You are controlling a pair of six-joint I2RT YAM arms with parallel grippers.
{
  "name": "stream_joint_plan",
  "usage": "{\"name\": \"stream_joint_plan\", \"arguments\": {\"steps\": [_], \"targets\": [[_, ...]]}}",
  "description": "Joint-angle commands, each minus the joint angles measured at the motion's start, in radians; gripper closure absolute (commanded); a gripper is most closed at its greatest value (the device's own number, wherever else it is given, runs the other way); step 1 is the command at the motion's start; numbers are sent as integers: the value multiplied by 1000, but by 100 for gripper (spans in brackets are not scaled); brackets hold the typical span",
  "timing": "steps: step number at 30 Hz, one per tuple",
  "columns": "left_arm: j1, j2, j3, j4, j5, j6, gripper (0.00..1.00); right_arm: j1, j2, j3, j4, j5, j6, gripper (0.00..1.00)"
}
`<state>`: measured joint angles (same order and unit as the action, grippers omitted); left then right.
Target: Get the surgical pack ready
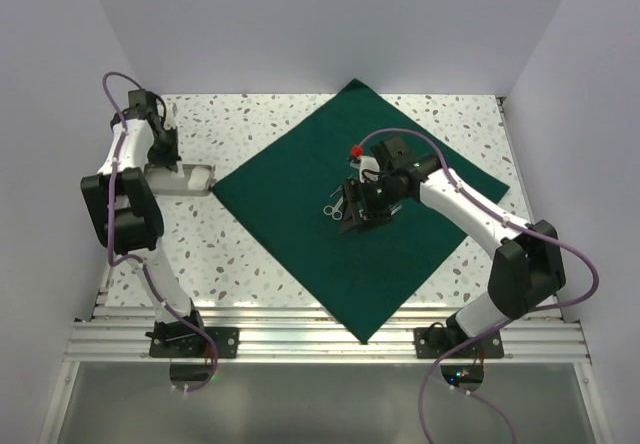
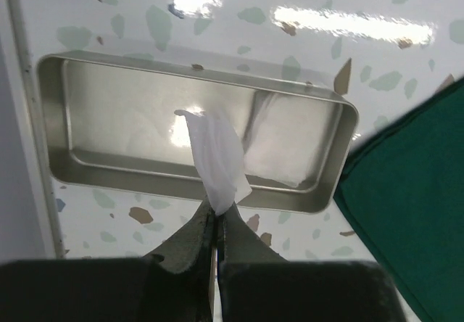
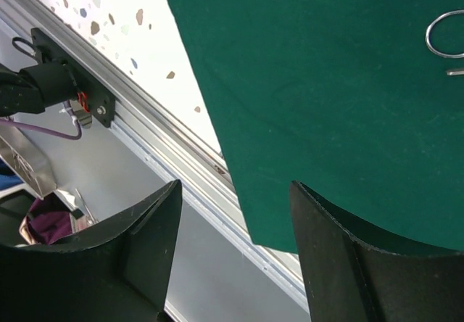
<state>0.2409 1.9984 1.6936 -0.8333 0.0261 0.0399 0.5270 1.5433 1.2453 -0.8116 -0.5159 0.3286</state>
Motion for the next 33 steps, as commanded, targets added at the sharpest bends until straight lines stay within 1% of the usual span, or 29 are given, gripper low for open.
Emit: {"name": "stream_joint_plan", "arguments": {"steps": [1,3,7,15,20,25,33], "targets": [[8,-1,55,-59,144,48,100,-2,24,49,-15,-29,-36,36],[18,5,48,-63,172,57,100,-2,37,55,-11,-42,-36,36],[40,16,34,-66,172,69,100,-1,66,68,-8,-59,-34,36],[44,59,24,-56,195,78,100,-1,97,69,5,-87,-23,37],[44,95,28,-53,172,86,100,-1,92,59,9,-85,-19,37],[44,145,70,-63,158,84,100,-1,101,60,8,-82,-17,37],[44,194,95,-64,120,78,100,-2,118,68,6,-82,-17,37]]}}
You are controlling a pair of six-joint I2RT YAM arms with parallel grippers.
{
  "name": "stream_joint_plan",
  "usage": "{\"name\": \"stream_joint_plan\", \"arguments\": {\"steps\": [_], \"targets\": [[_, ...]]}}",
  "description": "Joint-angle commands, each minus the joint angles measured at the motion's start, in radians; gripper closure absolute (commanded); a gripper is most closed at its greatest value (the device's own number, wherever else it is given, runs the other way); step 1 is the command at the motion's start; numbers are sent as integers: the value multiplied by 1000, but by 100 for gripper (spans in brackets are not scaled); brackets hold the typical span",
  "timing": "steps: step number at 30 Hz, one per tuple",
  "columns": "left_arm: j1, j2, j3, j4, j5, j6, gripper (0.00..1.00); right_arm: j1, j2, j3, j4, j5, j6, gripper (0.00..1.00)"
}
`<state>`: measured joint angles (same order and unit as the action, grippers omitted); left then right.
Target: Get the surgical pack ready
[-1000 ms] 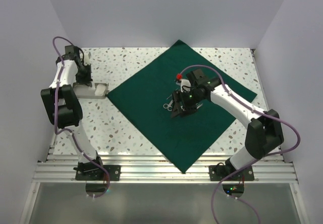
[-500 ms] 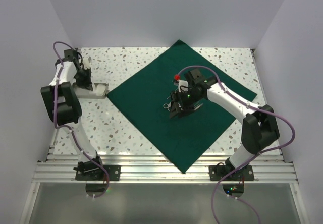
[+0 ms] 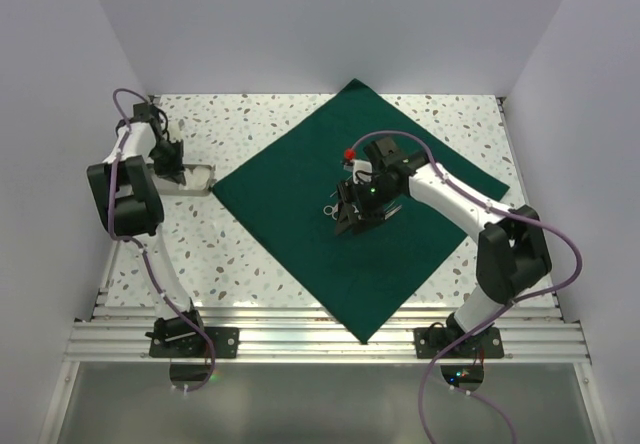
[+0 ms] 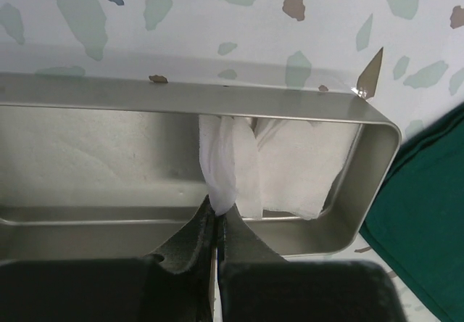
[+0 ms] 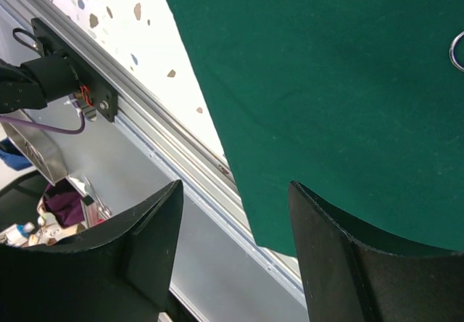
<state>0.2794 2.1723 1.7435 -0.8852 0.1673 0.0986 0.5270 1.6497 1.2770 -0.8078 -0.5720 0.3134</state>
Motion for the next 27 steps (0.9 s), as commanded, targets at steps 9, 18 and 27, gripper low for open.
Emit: {"name": "stream_joint_plan", "arguments": {"steps": [9,18,27], "targets": [[6,47,68,-29,-109,-17,85,-2,38,48,2,-25,0,37],[7,-15,91,-41,-227,-91,55,-7,59,62,2,-26,9,37],[4,-169,21,15,-230,-206,29,-45,47,82,12,40,65,36]]}}
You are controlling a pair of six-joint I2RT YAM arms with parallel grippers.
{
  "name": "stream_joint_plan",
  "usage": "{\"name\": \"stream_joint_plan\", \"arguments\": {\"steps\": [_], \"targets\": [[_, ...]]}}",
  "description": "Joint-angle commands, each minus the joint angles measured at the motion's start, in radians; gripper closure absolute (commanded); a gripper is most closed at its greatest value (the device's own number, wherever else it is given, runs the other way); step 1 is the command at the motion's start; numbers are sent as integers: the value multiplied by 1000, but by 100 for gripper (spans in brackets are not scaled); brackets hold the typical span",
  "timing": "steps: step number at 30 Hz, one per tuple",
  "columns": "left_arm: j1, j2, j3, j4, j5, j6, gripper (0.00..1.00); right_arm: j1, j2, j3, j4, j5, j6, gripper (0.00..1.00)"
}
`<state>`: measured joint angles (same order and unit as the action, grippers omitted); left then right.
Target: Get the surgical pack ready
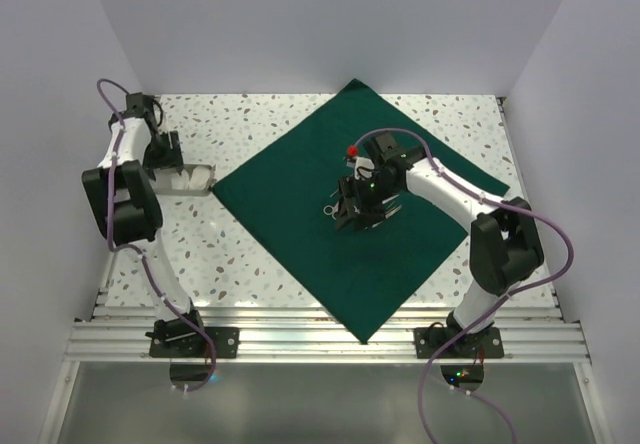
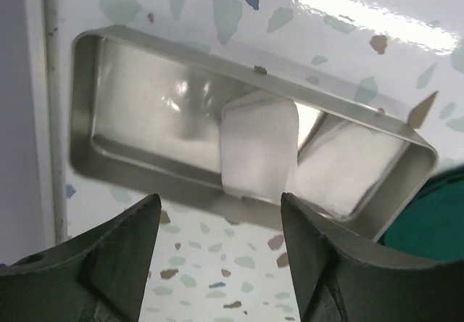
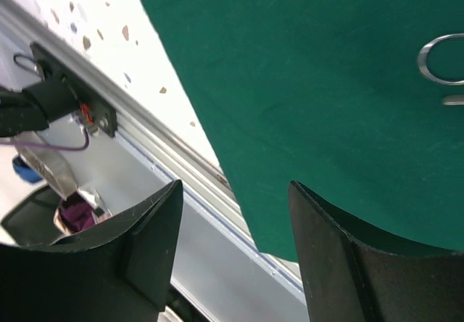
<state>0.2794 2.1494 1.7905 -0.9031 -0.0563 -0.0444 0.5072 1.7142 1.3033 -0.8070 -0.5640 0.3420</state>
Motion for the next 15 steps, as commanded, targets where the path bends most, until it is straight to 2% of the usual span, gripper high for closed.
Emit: {"name": "stream_joint_plan", "arguments": {"steps": [1,6,7,11,15], "targets": [[-2,-205,-43,61,-4,-74,29,-36,-19,73,2,76,49,36],[-95,-403,-258,199,52,-133,29,-134,-28,116,-35,222,66,36],[-159,-461,-291,239,52,-143,29,-153,-30,117,-34,255,69,36],[-319,-554,-458,320,147,-199,29,-265,-22,119,-44,363,74,37],[-408,-588,-526,374,265,-235,29,-434,13,103,-47,407,81,37]]}}
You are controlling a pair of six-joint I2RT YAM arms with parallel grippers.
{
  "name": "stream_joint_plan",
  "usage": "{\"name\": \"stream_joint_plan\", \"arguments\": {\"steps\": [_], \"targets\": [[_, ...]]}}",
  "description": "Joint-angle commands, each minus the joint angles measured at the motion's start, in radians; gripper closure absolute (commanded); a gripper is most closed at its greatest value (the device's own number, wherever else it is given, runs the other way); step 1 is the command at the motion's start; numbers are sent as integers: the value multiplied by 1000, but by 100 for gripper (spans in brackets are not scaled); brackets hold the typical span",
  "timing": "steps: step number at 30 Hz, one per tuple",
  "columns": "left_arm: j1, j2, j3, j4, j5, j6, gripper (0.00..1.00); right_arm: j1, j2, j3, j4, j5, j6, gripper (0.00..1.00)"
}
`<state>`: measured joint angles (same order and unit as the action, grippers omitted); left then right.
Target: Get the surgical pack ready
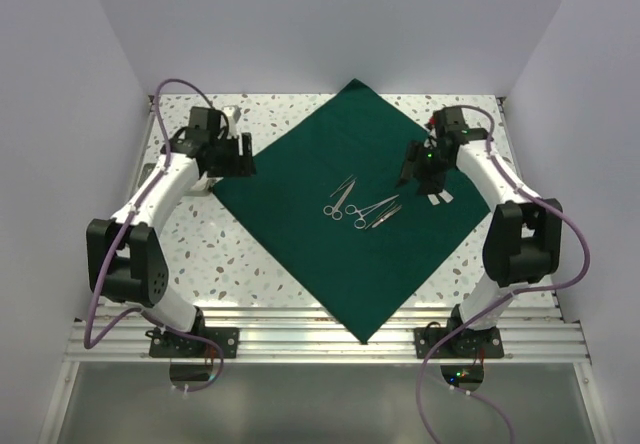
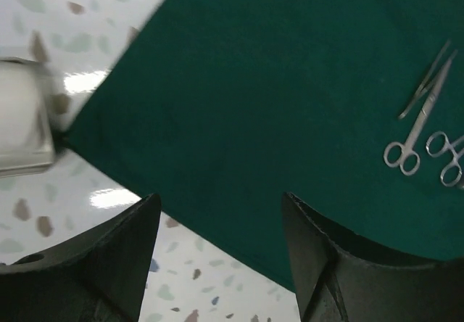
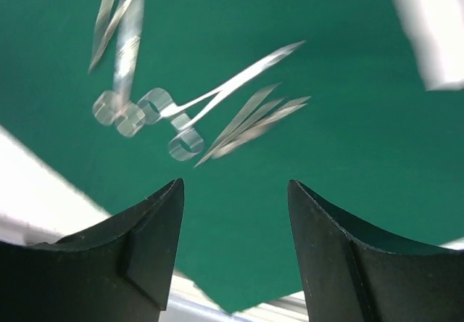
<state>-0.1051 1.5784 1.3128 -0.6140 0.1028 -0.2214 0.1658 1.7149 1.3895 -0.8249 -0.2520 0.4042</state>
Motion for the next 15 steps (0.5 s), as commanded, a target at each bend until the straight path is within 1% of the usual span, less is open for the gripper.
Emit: {"name": "stream_joint_plan", "arguments": {"steps": [1,4,7,12,15], "targets": [[-45,-24,-56,103,139,-52,29,-116,26,13,-23,105,19,38],[-67,-46,-99,151,196,-30,29,-198,64,20,-10,105,12,38],[-79,-63,-138,155,233,-18,29,-235,103,51,-14,160,-14,37],[-96,-107,-198,181,244,-10,30,-236,205,143,-14,155,-110,39],[-105,-87,-185,165,258,-10,30,-204,227,169,-8,218,-134,39]]}}
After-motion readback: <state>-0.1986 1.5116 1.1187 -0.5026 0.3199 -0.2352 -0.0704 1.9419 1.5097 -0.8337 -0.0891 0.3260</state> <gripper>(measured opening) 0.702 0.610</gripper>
